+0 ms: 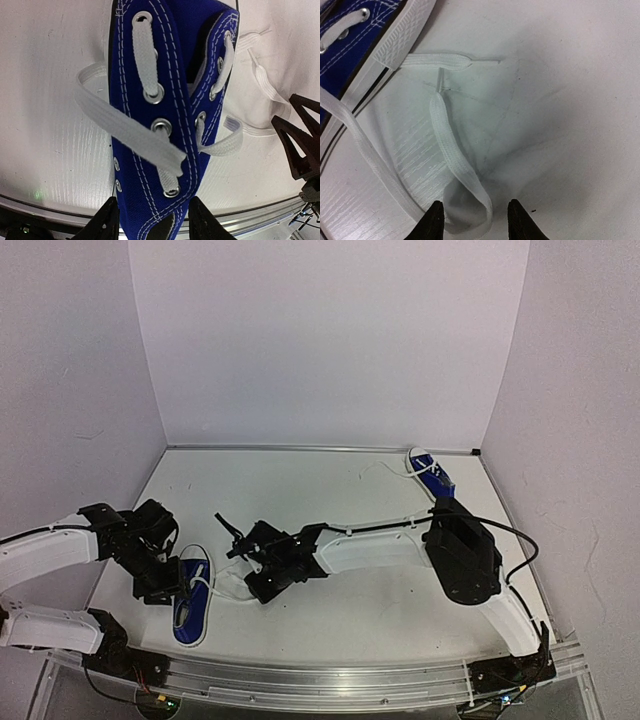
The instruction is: Tie the shoes
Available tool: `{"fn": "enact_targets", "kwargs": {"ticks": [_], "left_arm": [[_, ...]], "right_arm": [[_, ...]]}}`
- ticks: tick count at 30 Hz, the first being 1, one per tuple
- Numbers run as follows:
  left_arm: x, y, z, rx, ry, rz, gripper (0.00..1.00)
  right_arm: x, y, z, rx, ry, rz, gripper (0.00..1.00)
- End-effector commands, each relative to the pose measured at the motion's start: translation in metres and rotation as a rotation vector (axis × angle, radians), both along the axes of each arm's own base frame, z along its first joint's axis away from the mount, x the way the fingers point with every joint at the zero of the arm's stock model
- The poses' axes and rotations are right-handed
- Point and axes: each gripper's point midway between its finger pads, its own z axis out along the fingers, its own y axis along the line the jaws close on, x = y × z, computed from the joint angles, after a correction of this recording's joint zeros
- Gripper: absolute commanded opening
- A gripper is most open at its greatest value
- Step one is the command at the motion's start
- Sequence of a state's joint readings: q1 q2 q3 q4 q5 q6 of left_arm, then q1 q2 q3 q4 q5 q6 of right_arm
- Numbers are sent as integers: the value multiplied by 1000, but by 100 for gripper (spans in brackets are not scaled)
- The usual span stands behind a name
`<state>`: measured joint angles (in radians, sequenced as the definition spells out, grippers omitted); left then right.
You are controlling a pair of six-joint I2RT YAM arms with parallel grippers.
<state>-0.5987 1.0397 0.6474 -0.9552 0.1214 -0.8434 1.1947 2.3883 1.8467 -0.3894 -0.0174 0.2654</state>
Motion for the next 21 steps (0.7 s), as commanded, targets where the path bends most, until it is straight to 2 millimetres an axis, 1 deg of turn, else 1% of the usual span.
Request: {"fn": "enact_targets", "kwargs": {"ticks": [1,4,5,6,9,12,13,15,17,21], "left_arm": [[6,-7,-1,-26,-11,-7,47],[5,-5,-4,-16,-13,-8,46],[5,-4,-6,-11,-13,-7,46],[4,-3,-7,-8,-13,-6,47],[5,-6,-9,-21,-15,-13,47],[8,-12,-7,-45,-28,-35,48],[9,-13,-5,-54,-35,-41,50],[11,-16,-1,-61,-41,-45,57],[14,-18,2,-63,-46,-49,61],[19,-23,0,-65,-29,-50,63]], "right_arm": [[-5,-25,-35,-143,3,-16,31],[-9,-33,-43,-165,16,-21,12],[-11,-35,-43,-166,24,-21,6],[-12,-36,-40,-162,29,-24,1],[-16,-39,-28,-144,38,-39,0],[-19,-37,-16,-117,46,-48,0],[-19,-36,-14,-112,47,-54,0],[-18,-34,-13,-105,53,-62,0],[-19,-33,-16,-104,59,-65,0],[-19,-33,-13,-102,56,-62,0]]}}
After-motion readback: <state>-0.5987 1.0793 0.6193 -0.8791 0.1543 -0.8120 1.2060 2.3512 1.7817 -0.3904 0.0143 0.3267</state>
